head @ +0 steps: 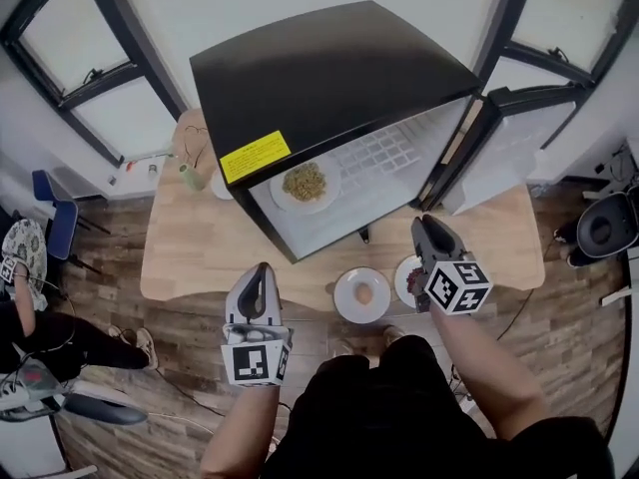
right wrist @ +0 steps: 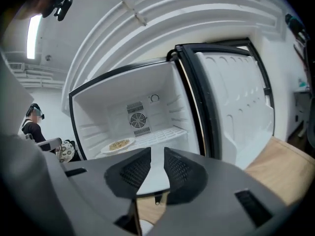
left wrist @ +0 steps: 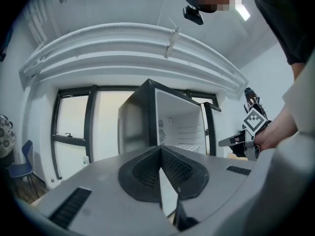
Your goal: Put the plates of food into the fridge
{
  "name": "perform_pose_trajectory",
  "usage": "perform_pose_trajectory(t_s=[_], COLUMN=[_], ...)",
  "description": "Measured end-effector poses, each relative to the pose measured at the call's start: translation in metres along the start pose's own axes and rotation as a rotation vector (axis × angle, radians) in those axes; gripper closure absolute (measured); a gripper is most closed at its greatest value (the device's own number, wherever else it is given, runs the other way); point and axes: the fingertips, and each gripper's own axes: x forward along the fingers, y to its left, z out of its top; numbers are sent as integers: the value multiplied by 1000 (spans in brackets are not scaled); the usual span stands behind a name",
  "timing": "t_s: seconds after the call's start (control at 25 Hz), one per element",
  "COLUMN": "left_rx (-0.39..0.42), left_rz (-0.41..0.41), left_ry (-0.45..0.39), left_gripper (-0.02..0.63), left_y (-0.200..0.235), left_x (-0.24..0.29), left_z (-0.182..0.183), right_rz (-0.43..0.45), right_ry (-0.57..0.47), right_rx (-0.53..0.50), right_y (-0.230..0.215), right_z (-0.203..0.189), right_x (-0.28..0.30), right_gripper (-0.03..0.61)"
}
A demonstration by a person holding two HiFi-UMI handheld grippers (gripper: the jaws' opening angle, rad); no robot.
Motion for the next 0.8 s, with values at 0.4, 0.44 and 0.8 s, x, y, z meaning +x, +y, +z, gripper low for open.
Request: perform_pose_trajectory(t_s=[0.4, 0.44, 0.8], left_rx=[84, 80, 132], left_rz=[-219, -235, -352], left_ry=[-28, -27, 11], left_gripper=[609, 609, 609], left_y=[-81, -87, -132], left_x=[45, 47, 61], left_z=[11, 11, -5], right_rz=[-202, -224, -353], right_ry=[45, 45, 72], right_rx=[204, 234, 517], right_y=[-80, -86, -129], right_z=[-91, -101, -195], right_x=[-85, -92, -133], right_gripper=[494, 494, 453])
